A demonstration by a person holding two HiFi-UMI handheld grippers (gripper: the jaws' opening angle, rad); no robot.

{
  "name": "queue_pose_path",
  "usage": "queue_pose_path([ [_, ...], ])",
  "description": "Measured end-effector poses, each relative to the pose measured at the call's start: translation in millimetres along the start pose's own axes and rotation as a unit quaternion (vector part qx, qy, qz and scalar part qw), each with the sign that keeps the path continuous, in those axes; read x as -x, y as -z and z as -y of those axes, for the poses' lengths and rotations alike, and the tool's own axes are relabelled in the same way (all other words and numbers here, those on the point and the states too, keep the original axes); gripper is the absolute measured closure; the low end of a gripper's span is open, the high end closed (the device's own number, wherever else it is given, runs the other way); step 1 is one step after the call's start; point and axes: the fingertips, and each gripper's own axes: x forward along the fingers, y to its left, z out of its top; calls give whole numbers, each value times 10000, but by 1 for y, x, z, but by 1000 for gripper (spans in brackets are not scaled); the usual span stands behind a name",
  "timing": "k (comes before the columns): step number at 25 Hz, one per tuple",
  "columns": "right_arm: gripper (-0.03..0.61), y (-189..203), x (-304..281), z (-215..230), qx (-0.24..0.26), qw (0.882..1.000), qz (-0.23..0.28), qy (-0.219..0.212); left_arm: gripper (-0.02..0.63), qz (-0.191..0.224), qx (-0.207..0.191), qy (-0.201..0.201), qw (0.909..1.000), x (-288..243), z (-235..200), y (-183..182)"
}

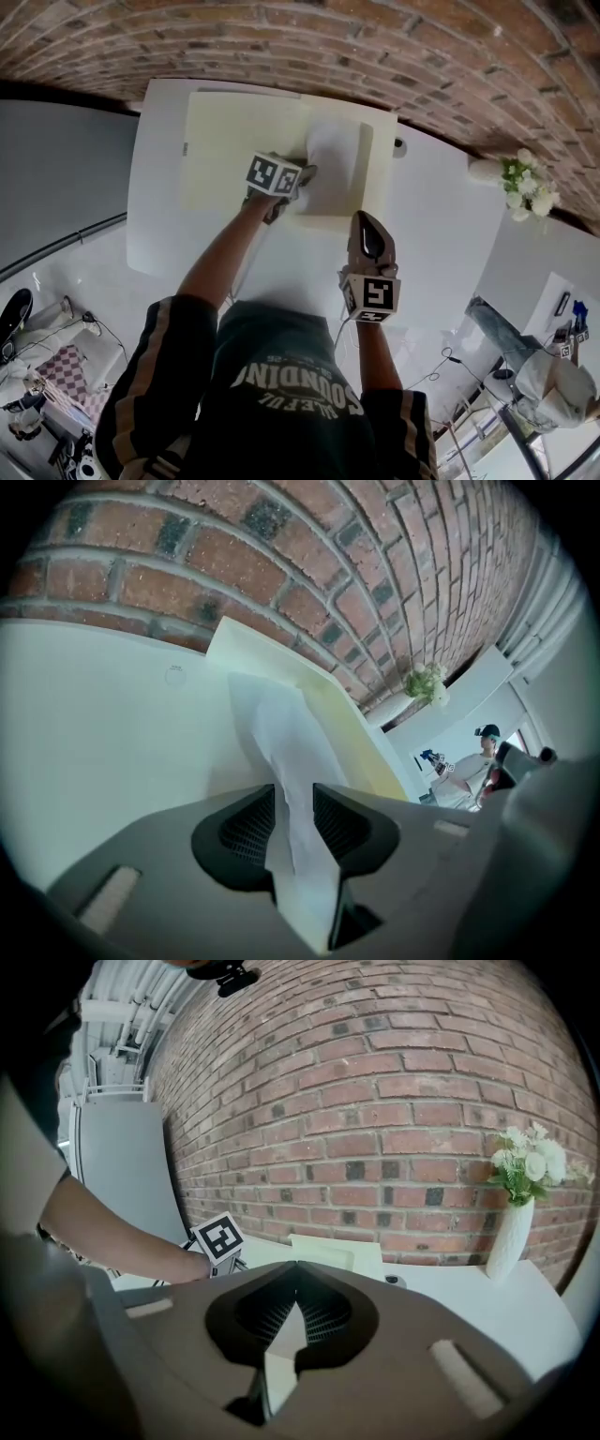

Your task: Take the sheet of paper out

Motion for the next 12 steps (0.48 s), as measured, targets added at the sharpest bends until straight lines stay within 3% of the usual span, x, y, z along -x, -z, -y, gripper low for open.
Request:
queue_pose_path([
  [6,578,4,1,3,-85,9999,-49,24,510,-24,-100,-89,9999,-2,-4,-1],
  [12,578,5,2,0,-121,9999,-75,53,600,-109,-430,-544,9975,-2,-14,-1],
])
